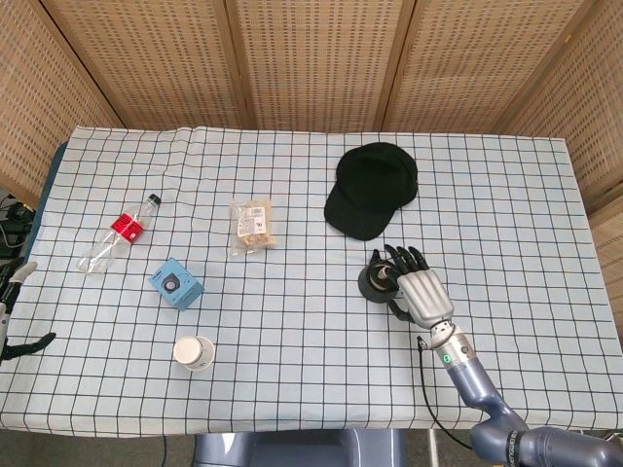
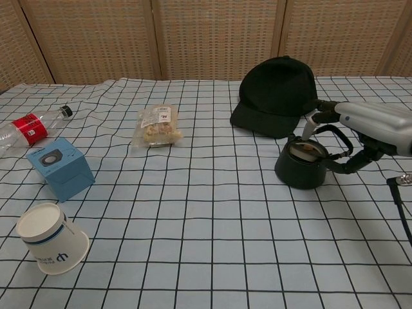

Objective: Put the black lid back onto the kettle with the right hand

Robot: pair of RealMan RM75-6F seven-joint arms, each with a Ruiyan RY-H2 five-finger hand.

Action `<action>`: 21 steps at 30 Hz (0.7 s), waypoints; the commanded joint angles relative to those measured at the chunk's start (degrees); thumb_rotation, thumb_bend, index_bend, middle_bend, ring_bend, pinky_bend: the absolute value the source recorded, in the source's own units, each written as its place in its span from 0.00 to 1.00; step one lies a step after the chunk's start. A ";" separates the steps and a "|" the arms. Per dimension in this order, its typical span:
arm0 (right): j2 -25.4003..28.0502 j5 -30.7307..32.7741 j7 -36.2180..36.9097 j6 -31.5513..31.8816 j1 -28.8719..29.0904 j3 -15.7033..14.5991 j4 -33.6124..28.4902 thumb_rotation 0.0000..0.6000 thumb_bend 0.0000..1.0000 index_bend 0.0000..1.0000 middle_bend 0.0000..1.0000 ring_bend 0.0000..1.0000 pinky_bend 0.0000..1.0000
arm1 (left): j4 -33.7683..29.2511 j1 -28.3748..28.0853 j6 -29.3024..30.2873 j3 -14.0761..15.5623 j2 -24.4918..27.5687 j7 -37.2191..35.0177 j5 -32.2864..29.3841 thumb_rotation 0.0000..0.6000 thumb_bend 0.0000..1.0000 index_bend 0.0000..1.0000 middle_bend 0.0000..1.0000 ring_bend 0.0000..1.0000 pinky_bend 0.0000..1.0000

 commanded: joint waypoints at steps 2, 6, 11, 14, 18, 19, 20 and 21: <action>-0.37 0.01 -0.06 -0.13 0.03 -0.06 0.20 1.00 0.56 0.36 0.02 0.00 0.00 | 0.10 0.03 0.01 -0.09 -0.02 -0.14 -0.22 1.00 0.06 0.00 0.00 0.00 0.00; -0.98 0.48 -0.76 -0.78 0.21 -0.26 1.05 1.00 0.56 0.36 0.01 0.00 0.00 | 0.03 -0.01 -0.11 -0.07 0.00 -0.12 -0.24 1.00 0.06 0.00 0.00 0.00 0.00; -1.94 1.24 -1.11 -1.59 0.44 -0.28 1.84 1.00 0.56 0.36 0.00 0.00 0.00 | 0.07 -0.03 -0.12 -0.08 -0.03 -0.10 -0.25 1.00 0.06 0.00 0.00 0.00 0.00; -2.41 1.46 -1.46 -1.84 0.56 -0.32 2.38 1.00 0.56 0.36 0.00 0.00 0.00 | 0.09 -0.05 -0.22 -0.13 -0.01 -0.18 -0.41 1.00 0.06 0.00 0.00 0.00 0.00; -3.11 2.58 -2.28 -2.50 0.73 -0.23 3.19 1.00 0.56 0.36 0.00 0.00 0.00 | 0.11 -0.06 -0.24 -0.13 0.01 -0.30 -0.41 1.00 0.06 0.00 0.00 0.00 0.00; -3.22 2.81 -2.47 -2.61 0.76 -0.22 3.31 1.00 0.56 0.36 0.00 0.00 0.00 | 0.14 -0.07 -0.29 -0.13 -0.01 -0.32 -0.45 1.00 0.06 0.00 0.00 0.00 0.00; -3.31 2.98 -2.66 -2.69 0.78 -0.22 3.39 1.00 0.56 0.36 0.00 0.00 0.00 | 0.17 -0.10 -0.39 -0.14 -0.01 -0.34 -0.50 1.00 0.06 0.00 0.00 0.00 0.00; -3.37 3.05 -2.74 -2.67 0.77 -0.21 3.41 1.00 0.56 0.36 0.00 0.00 0.00 | 0.18 -0.12 -0.44 -0.15 0.00 -0.37 -0.54 1.00 0.06 0.00 0.00 0.00 0.00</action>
